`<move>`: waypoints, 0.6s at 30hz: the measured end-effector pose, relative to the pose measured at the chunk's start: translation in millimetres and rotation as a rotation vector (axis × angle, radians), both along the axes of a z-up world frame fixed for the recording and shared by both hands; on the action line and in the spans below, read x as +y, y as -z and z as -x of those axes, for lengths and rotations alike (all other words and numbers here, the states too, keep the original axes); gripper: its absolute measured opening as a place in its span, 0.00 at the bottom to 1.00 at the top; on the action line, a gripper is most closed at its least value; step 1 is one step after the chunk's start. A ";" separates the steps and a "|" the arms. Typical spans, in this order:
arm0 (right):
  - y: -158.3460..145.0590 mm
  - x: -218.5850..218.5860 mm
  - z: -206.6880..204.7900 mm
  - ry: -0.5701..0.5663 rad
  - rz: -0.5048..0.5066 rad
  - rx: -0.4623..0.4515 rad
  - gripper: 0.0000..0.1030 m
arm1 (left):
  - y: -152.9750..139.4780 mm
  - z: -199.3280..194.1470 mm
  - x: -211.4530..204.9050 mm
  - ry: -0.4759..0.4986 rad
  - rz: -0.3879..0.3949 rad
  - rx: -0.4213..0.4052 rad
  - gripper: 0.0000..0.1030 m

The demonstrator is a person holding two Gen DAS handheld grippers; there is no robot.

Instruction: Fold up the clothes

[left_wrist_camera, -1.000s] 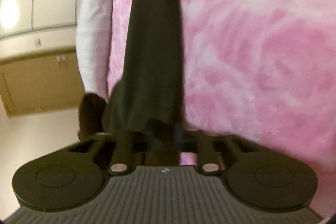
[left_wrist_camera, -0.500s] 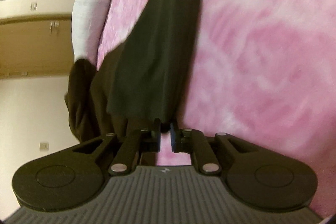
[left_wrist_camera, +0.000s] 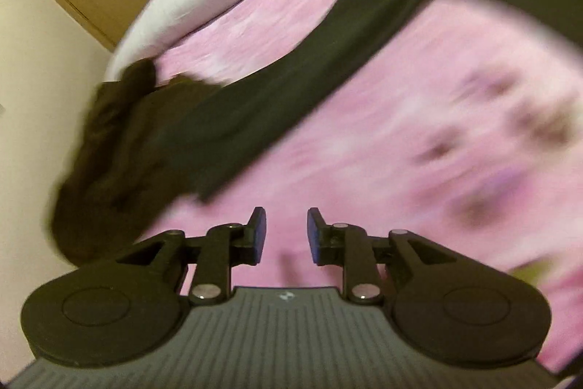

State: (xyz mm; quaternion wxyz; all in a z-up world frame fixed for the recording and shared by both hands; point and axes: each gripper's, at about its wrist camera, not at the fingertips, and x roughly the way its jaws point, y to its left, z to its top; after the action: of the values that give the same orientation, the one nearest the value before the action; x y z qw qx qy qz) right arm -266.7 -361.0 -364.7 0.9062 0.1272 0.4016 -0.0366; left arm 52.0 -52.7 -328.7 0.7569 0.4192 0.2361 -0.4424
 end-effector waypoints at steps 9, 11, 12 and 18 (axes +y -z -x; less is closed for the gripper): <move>-4.8 -34.2 200.3 0.358 0.042 0.094 0.56 | -10.8 163.4 -39.8 0.218 0.219 0.384 0.28; -2.5 -41.1 251.3 0.445 0.015 0.095 0.56 | -0.6 186.9 -47.5 0.244 0.204 0.417 0.28; -1.6 -42.6 273.4 0.482 0.005 0.096 0.56 | 5.6 196.4 -49.9 0.247 0.188 0.431 0.28; 3.3 -49.3 369.6 0.724 -0.029 0.077 0.56 | 20.0 216.7 -39.0 0.163 0.157 0.423 0.29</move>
State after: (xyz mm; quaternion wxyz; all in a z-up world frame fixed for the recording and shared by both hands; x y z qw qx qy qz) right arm -636.3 -410.2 -368.1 0.8168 0.2726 0.3650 -0.3539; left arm -164.7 -91.8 -348.6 0.6827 0.2746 0.3196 -0.5970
